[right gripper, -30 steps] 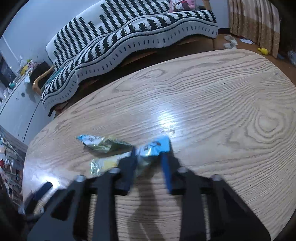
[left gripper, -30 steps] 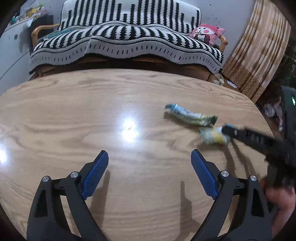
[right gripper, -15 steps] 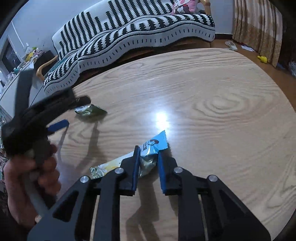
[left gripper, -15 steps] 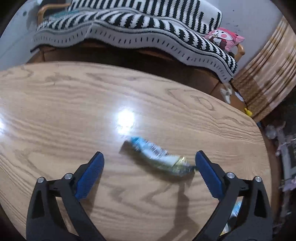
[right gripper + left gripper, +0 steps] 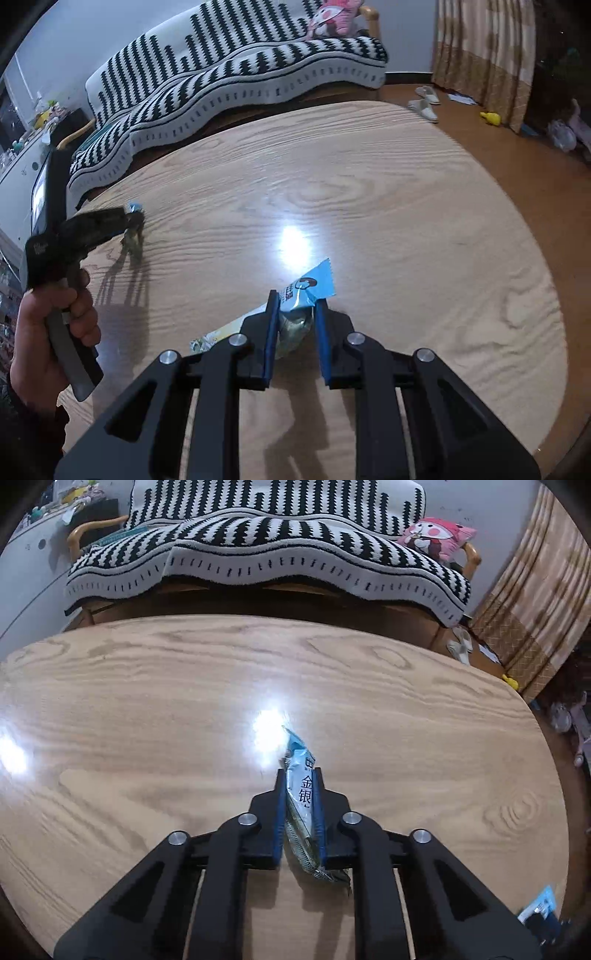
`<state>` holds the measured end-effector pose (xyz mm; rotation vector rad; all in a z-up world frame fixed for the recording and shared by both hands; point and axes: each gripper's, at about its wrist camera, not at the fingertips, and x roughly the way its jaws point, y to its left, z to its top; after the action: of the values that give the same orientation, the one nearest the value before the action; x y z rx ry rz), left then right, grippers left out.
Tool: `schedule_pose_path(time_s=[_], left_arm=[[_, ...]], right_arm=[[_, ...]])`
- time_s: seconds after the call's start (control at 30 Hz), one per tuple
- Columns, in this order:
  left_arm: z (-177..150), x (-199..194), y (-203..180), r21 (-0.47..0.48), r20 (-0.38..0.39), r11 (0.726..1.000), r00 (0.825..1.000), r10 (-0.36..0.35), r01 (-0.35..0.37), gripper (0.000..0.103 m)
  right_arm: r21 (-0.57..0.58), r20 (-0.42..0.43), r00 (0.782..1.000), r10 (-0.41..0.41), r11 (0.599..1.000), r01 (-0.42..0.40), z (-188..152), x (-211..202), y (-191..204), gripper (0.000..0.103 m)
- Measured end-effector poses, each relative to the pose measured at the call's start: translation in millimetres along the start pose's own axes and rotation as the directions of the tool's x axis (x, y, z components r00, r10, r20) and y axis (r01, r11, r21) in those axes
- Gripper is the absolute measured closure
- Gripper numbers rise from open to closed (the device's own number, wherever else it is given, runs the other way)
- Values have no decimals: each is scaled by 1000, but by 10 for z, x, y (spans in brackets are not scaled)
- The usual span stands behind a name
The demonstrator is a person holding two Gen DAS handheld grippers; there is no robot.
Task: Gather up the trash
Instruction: 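Carry both wrappers over the black bin with both tools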
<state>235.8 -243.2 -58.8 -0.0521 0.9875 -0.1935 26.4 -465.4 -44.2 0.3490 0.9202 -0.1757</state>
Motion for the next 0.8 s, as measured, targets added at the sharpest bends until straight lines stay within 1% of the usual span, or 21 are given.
schedule_pose_path(time_s=[0.13, 0.23, 0.37, 0.47, 0.57, 0.67, 0.77, 0.8], left_arm=[[-199, -156, -136, 62, -22, 997, 999, -37, 39, 93], [-353, -367, -299, 106, -25, 991, 997, -76, 79, 93], [-633, -671, -720, 182, -35, 973, 989, -142, 146, 93], [-942, -937, -1194, 272, -44, 938, 977, -210, 214, 93], [-1215, -1114, -1581, 320, -72, 904, 958, -276, 285, 93], [-1561, -1314, -2028, 376, -107, 856, 934, -340, 355, 93], [-1919, -1507, -2461, 426, -143, 799, 903, -405, 425, 93], [-2056, -1577, -2607, 445, -157, 775, 891, -427, 450, 93]], right_arm=[[35, 15, 1000, -27, 999, 27, -157, -299, -304, 84], [80, 24, 997, -67, 995, 65, -369, -582, -661, 84], [139, 23, 992, -123, 983, 119, -672, -866, -1142, 84], [184, 24, 984, -179, 968, 172, -928, -1101, -1530, 84], [253, 17, 977, -214, 946, 203, -1229, -1320, -1959, 84], [312, -11, 964, -264, 916, 254, -1549, -1466, -2399, 84], [359, -50, 953, -297, 885, 295, -1809, -1551, -2794, 84], [370, -58, 951, -304, 878, 304, -1879, -1573, -2885, 84]])
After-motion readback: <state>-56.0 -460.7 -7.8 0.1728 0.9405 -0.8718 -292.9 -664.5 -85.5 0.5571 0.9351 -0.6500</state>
